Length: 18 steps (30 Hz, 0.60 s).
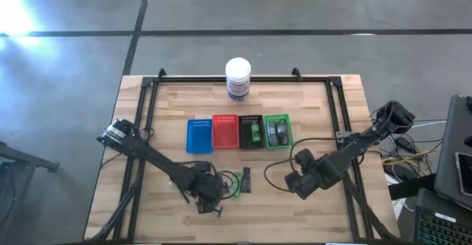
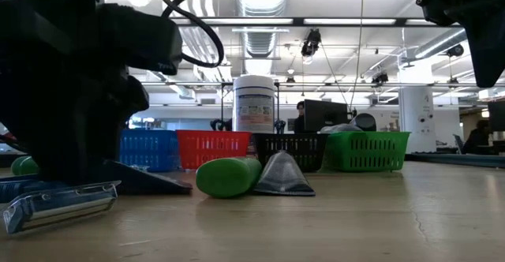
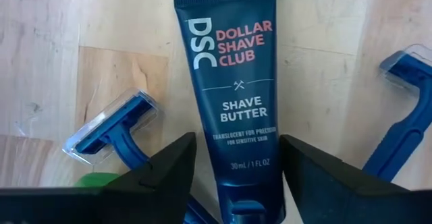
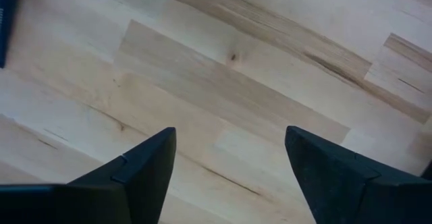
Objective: Pick & Place Travel size toiletries
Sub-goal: Put the blue shaving cream into the red basket
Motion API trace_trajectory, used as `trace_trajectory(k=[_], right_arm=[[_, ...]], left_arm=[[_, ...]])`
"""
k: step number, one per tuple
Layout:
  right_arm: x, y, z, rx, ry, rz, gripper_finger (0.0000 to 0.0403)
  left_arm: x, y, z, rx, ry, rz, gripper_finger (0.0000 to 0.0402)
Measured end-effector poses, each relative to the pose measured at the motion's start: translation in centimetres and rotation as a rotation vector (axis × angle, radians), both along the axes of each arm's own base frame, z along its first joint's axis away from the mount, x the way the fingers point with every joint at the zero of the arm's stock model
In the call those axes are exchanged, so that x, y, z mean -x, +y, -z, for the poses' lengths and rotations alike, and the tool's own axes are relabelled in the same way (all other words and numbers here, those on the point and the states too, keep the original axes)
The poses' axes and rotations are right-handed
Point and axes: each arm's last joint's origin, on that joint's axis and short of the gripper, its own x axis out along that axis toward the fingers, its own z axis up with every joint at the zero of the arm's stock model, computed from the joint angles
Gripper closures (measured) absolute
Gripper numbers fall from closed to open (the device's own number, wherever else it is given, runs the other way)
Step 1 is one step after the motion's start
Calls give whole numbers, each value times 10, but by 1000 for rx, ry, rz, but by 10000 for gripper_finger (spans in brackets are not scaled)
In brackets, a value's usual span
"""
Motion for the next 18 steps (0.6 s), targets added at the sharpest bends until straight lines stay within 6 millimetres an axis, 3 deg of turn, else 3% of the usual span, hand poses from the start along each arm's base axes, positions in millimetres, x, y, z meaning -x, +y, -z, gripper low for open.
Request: trace_trajectory(k=[8, 12, 18], right_arm=[[0, 0, 0, 3, 3, -24, 144], [3, 2, -3, -2, -5, -36, 156], [16, 4, -14, -1, -45, -25, 172]], left_arm=[[0, -1, -2, 8, 5, 55, 261], [-4, -4, -7, 36, -6, 52, 277], [-11, -8, -45, 99, -81, -11, 273]])
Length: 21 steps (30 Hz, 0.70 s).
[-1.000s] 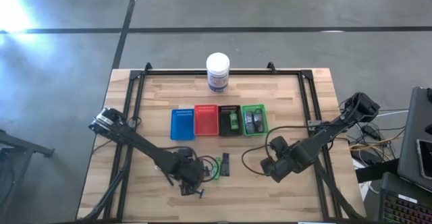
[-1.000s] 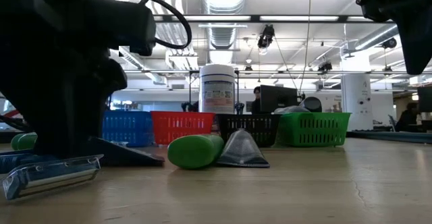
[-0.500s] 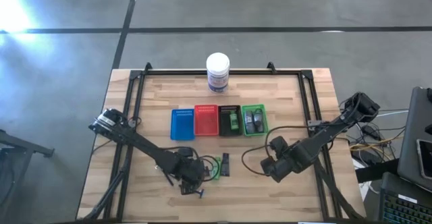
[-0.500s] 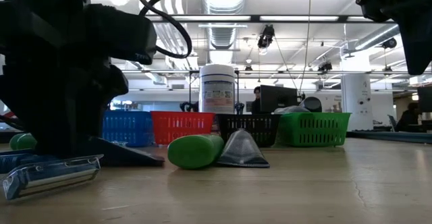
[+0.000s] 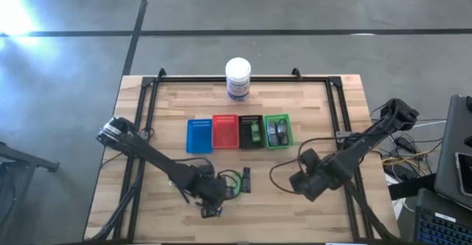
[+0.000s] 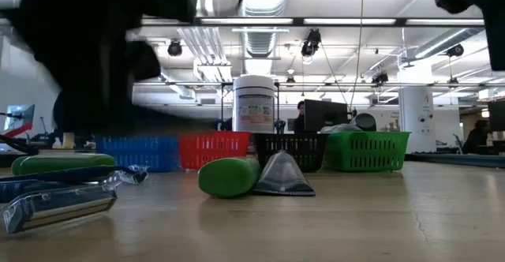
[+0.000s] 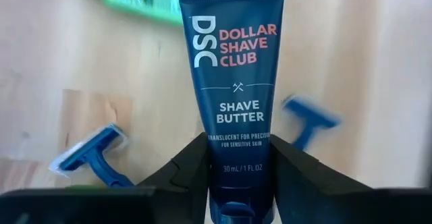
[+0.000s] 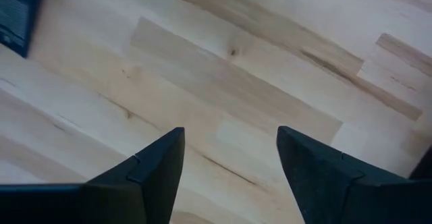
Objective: Pick & Place Travel size toiletries
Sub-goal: Put the blue shaving cream into the red basket
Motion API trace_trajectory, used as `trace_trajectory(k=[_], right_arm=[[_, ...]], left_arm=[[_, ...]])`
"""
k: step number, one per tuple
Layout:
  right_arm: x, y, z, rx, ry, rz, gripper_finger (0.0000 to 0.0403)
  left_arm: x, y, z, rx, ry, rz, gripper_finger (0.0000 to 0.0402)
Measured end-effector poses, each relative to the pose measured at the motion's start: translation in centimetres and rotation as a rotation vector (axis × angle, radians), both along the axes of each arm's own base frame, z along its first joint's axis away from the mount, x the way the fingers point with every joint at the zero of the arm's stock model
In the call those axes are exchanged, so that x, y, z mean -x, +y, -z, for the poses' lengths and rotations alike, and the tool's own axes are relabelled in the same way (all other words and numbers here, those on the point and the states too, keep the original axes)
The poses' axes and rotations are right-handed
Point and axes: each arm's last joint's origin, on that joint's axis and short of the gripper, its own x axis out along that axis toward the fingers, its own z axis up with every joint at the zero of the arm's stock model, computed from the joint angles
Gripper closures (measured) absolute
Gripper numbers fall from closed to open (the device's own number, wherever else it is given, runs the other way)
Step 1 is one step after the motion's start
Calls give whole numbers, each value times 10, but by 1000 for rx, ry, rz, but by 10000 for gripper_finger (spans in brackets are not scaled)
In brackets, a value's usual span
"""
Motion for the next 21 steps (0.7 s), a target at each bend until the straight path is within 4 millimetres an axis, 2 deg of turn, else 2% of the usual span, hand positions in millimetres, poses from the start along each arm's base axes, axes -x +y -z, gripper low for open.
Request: trace_trajectory(k=[3, 5, 9, 13, 16, 21], right_arm=[[9, 0, -8, 17, -55, 36, 178], [14, -1, -14, 29, -98, 63, 180], [20, -3, -21, 35, -173, 100, 181], [20, -4, -23, 36, -187, 102, 172], [20, -3, -22, 39, -186, 102, 161], [19, -3, -21, 42, -184, 105, 143]], left_arm=[[3, 5, -23, 39, -50, -121, 273], [6, 11, -37, 79, -92, -260, 273], [16, 33, -64, 143, -251, -625, 271], [23, 59, -81, 177, -423, -850, 271], [22, 86, -79, 160, -500, -987, 270], [10, 136, -53, 159, -476, -1131, 270]])
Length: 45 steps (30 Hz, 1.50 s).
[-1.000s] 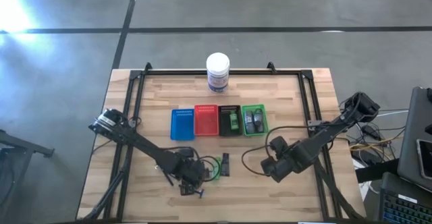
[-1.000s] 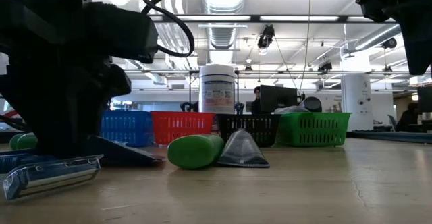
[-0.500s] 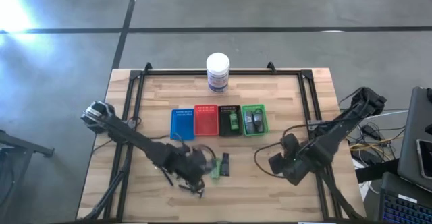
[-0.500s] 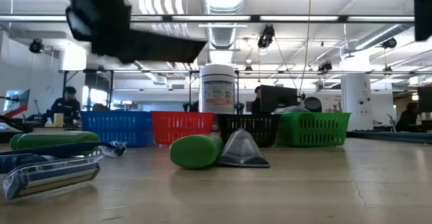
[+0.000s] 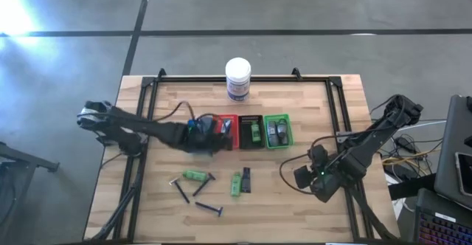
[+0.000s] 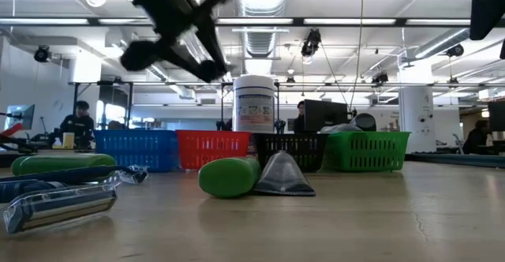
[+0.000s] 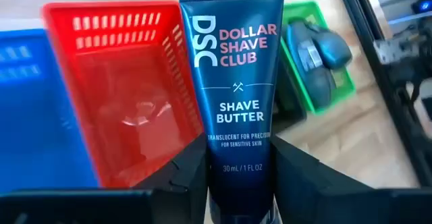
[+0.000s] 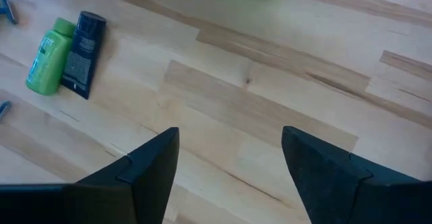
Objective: Pick & Place Travel size toiletries
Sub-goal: Put the blue shaving cream into the red basket, then put the blue shave cream into the red basket
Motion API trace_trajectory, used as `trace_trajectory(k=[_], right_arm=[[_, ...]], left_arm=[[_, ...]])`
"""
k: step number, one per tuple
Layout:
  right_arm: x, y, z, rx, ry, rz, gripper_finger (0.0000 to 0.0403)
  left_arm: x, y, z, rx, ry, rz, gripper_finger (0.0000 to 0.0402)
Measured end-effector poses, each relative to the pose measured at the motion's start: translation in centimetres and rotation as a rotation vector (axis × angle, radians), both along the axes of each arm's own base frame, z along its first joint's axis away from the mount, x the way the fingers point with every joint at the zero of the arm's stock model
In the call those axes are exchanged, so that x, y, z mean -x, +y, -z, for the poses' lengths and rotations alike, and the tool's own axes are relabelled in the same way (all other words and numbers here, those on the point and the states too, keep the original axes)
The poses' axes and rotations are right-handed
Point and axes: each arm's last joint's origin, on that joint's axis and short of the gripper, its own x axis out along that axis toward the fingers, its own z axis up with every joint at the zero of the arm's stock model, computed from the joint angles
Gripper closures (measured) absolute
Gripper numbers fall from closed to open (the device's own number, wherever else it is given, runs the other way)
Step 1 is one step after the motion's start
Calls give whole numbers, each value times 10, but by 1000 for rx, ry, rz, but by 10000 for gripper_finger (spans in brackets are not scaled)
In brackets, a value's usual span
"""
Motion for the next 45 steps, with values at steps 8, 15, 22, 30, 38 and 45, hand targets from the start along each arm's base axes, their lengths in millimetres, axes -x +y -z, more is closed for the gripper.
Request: trace_trajectory(k=[8, 15, 22, 30, 38, 45], right_arm=[[0, 0, 0, -13, -1, 24, 116], [0, 0, 0, -17, 1, 29, 94], [0, 0, 1, -11, 6, 19, 79], [1, 0, 1, -6, 10, 8, 65], [1, 0, 1, -10, 28, -12, 53], [2, 0, 2, -10, 41, -19, 64]], left_arm=[[-21, 55, 32, 103, 47, -73, 269], [-32, 55, 56, 164, 92, -74, 269], [-35, 55, 63, 167, 96, -92, 242], [-35, 50, 61, 171, 93, -77, 201], [-30, 6, 21, 77, 9, 170, 195], [-39, -41, 12, 64, 17, 314, 195]])
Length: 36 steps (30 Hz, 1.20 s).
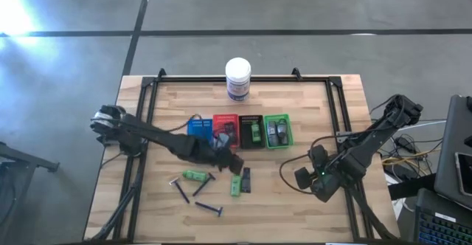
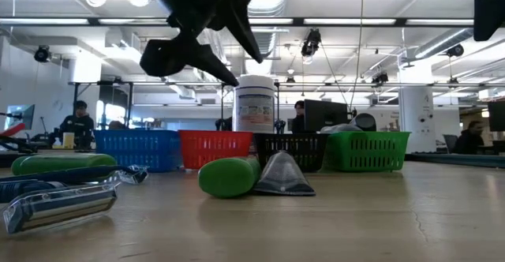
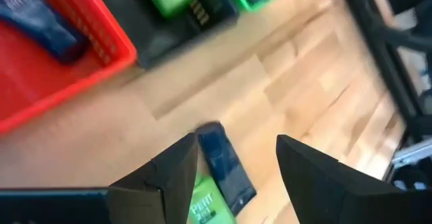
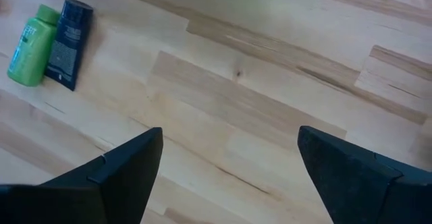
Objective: Pick & Place Travel size toiletries
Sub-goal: Put the blue shave cream into the red basket
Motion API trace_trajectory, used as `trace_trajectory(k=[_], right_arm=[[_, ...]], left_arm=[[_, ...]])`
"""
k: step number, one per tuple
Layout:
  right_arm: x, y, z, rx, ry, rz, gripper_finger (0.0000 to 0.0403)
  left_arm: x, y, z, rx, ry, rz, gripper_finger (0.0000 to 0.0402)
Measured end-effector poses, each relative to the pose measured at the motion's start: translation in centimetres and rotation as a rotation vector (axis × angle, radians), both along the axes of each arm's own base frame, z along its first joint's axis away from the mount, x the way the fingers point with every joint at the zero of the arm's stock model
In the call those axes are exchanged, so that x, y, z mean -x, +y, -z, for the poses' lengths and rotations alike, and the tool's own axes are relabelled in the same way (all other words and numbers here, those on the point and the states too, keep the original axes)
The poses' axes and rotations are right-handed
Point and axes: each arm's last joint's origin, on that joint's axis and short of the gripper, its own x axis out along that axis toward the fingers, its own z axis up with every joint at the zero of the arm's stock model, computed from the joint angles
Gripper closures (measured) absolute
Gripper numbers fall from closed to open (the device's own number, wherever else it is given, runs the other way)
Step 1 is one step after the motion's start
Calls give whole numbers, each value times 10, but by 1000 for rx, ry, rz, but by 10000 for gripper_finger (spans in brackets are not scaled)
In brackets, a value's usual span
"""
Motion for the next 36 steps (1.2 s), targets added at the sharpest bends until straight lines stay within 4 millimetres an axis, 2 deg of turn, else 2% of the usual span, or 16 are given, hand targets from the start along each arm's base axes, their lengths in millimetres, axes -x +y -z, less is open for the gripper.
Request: trace_trajectory(k=[4, 8, 12, 17, 22, 29, 36], right_arm=[[0, 0, 0, 1, 3, 7, 74], [1, 0, 0, -9, 13, 8, 78], [1, 1, 1, -32, 32, 6, 71], [2, 1, 1, -45, 45, 4, 55], [2, 1, 1, -45, 46, 0, 45], [2, 1, 1, -42, 47, -8, 44], [2, 1, 1, -39, 50, -9, 44]], left_arm=[[-15, -13, 13, -25, 53, 6, 195], [-41, -24, 26, -35, 80, 30, 190], [-62, -31, 36, -69, 170, 60, 165], [-79, -37, 53, -101, 343, 80, 124], [-94, -42, 64, -85, 361, 100, 106], [-95, -42, 80, -113, 412, 128, 125], [-95, -40, 82, -180, 433, 175, 175]])
